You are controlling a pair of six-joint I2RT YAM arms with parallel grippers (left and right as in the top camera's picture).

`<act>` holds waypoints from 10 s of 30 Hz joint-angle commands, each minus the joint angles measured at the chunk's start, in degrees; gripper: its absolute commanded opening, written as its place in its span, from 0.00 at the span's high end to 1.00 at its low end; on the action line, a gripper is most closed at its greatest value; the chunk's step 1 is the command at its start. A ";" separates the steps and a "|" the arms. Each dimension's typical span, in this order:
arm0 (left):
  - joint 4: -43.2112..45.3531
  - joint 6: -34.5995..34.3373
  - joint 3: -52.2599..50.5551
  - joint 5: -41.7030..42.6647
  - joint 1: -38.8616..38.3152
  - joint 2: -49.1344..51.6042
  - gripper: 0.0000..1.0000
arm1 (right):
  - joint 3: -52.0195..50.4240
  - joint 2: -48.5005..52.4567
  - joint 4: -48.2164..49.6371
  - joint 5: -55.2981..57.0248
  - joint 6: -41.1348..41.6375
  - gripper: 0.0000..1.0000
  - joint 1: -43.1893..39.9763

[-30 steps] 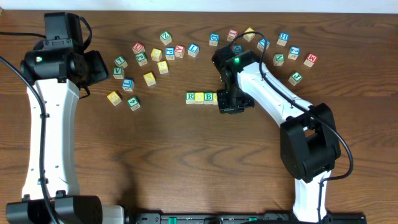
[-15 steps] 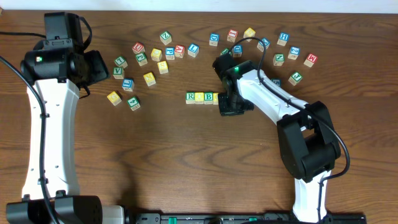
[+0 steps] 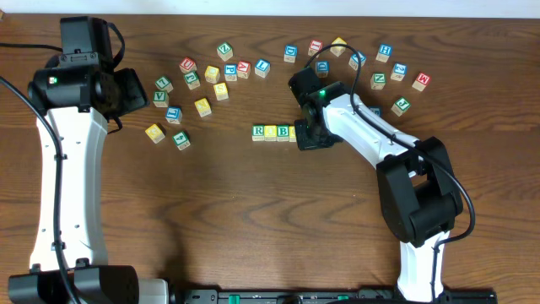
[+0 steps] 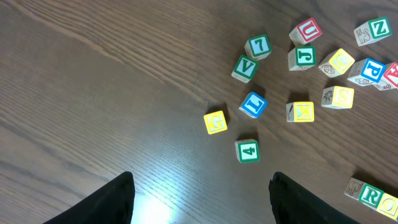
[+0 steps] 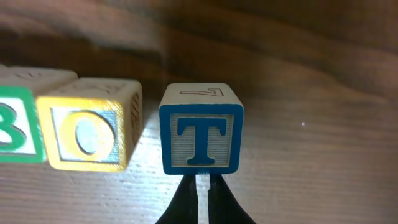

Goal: Spell out ROBOT

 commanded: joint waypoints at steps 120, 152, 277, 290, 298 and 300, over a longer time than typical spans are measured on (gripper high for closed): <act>-0.22 -0.52 -0.50 -0.31 0.24 0.37 0.32 | -0.15 0.17 6.80 -7.28 6.40 0.99 -4.00; 1.14 1.31 0.02 -0.31 0.24 0.33 0.32 | 8.04 -4.90 5.20 -5.16 3.13 0.77 -5.68; -0.98 4.31 6.12 -0.24 0.24 -9.79 0.02 | -88.21 -120.17 47.12 -4.07 -13.60 0.01 -27.52; 4.79 6.03 0.44 -3.39 0.26 -16.33 0.02 | -88.21 -120.17 47.12 -4.07 -13.62 0.01 -27.52; 27.15 6.01 -22.27 -3.13 0.37 -31.69 0.02 | -88.21 -120.17 47.12 -4.07 -13.60 0.01 -27.52; 30.14 6.01 -27.82 -3.10 0.37 -35.85 0.02 | -88.21 -120.17 47.12 -4.07 -13.62 0.01 -27.52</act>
